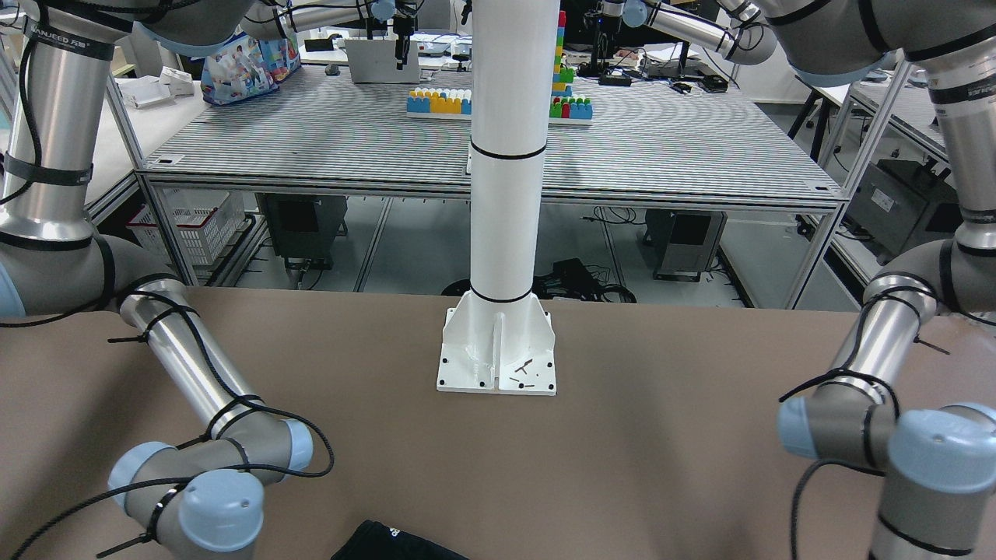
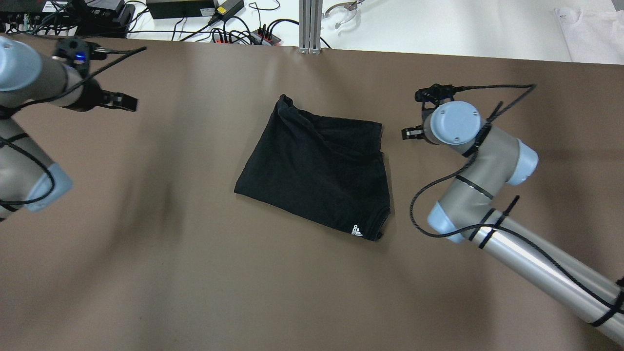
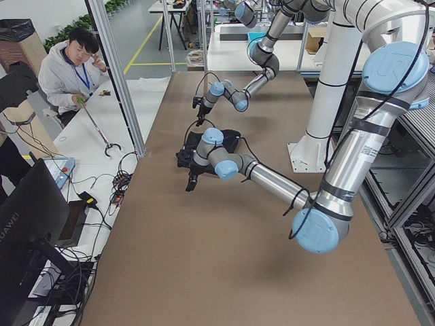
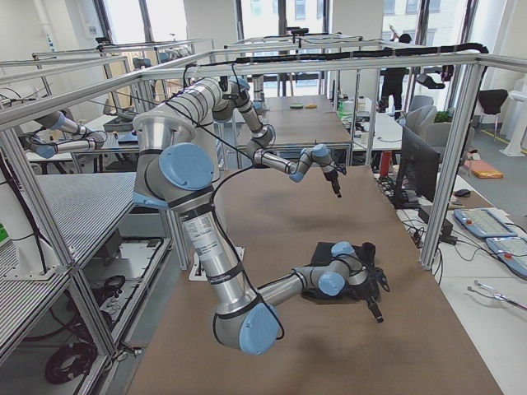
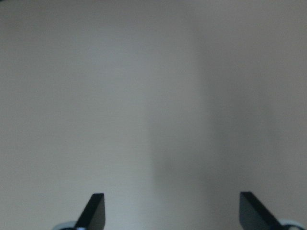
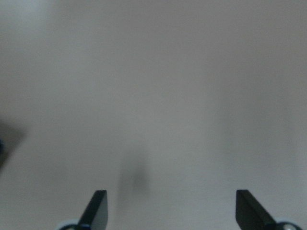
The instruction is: Fold clothes
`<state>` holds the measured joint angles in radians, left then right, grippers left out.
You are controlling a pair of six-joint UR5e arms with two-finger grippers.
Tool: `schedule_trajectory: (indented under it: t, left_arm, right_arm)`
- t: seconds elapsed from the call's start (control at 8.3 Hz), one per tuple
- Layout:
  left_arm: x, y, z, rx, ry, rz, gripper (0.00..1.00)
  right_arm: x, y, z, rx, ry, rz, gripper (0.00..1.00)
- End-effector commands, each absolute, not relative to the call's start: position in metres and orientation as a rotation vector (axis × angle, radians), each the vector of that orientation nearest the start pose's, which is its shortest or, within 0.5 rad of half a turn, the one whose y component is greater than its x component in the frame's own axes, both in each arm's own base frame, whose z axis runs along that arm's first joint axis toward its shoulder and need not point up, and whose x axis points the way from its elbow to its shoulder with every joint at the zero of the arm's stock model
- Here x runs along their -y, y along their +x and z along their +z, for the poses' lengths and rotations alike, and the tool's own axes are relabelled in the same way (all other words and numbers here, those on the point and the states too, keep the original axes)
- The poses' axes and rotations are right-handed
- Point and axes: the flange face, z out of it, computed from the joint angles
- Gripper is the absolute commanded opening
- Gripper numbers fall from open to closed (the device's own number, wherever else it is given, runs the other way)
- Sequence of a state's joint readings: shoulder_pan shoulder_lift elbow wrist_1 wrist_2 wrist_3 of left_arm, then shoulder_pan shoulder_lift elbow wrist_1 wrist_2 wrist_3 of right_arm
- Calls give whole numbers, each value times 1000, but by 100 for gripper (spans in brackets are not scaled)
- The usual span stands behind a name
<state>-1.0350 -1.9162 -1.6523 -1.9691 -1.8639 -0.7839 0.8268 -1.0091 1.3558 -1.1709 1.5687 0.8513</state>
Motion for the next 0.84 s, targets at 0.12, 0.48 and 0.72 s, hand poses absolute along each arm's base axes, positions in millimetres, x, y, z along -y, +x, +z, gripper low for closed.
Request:
schedule_trajectory:
  t: [0.12,0.48,0.72]
  left_arm:
    - [588,4,504,-457,521,86,100]
    - [564,-106,531,-317,507,150,100]
    - [501,-131,604,-255,488,185,100]
  right_arm:
    - [603,-167,515,326,531,-133,94]
    - [550,6,530,161,498,-167,94]
    - [507,54,542,106,448,-160,94]
